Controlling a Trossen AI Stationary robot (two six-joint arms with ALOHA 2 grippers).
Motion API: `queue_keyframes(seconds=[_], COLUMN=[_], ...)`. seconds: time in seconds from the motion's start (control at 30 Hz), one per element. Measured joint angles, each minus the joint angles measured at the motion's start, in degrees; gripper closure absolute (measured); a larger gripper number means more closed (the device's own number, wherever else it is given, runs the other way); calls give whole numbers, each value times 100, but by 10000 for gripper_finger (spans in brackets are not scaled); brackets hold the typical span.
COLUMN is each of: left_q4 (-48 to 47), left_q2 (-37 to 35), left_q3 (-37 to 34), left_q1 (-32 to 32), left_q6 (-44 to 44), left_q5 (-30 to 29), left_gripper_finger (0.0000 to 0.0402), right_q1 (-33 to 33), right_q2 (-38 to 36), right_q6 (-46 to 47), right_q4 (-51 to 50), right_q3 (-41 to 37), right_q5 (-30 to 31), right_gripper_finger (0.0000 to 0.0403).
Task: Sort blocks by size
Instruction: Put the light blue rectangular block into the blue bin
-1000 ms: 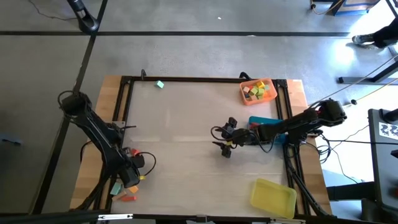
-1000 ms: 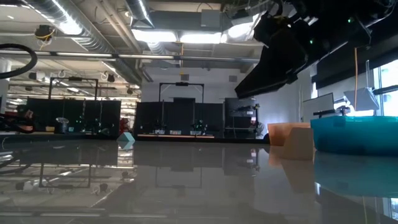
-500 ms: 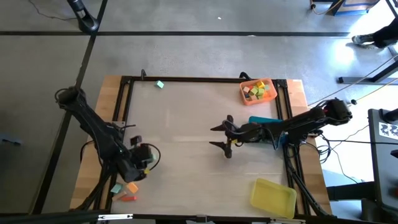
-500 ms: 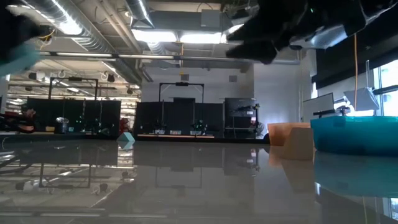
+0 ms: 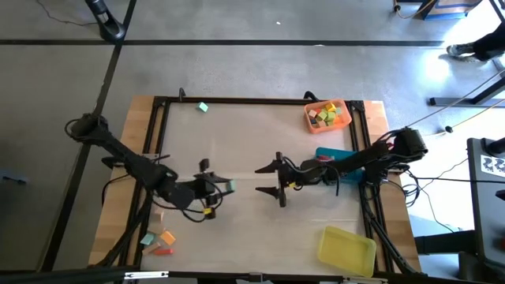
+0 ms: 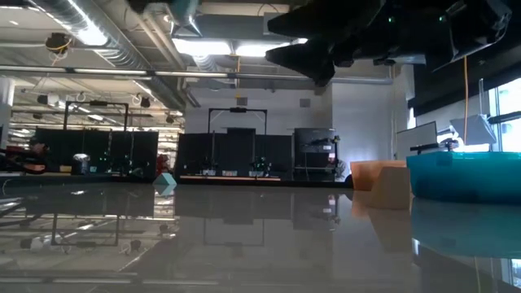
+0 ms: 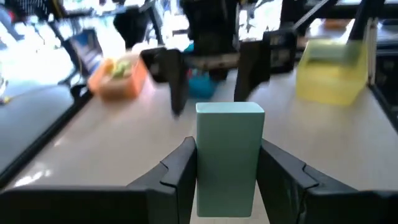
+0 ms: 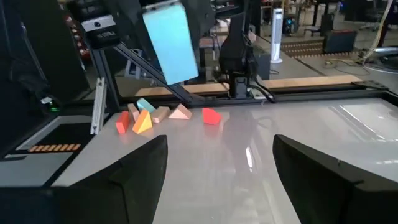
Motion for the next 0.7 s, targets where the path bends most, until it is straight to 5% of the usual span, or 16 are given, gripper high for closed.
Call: queue_keyframes(seconds=[0.3,0.7], left_q4=[2003,3190], left_q2=[686,1254], left_q3=[0,0], left_q1=[561,1041], left_q6=[1082,865], left_q5=[597,1462], left_gripper_finger=[272,272], right_q1=[63,229], right_q2=[333,434], right_q6=[11,-292], right_q4=[646,647], right_q3=[0,452], right_q5=[-137,-3], right_gripper_finger=[116,116])
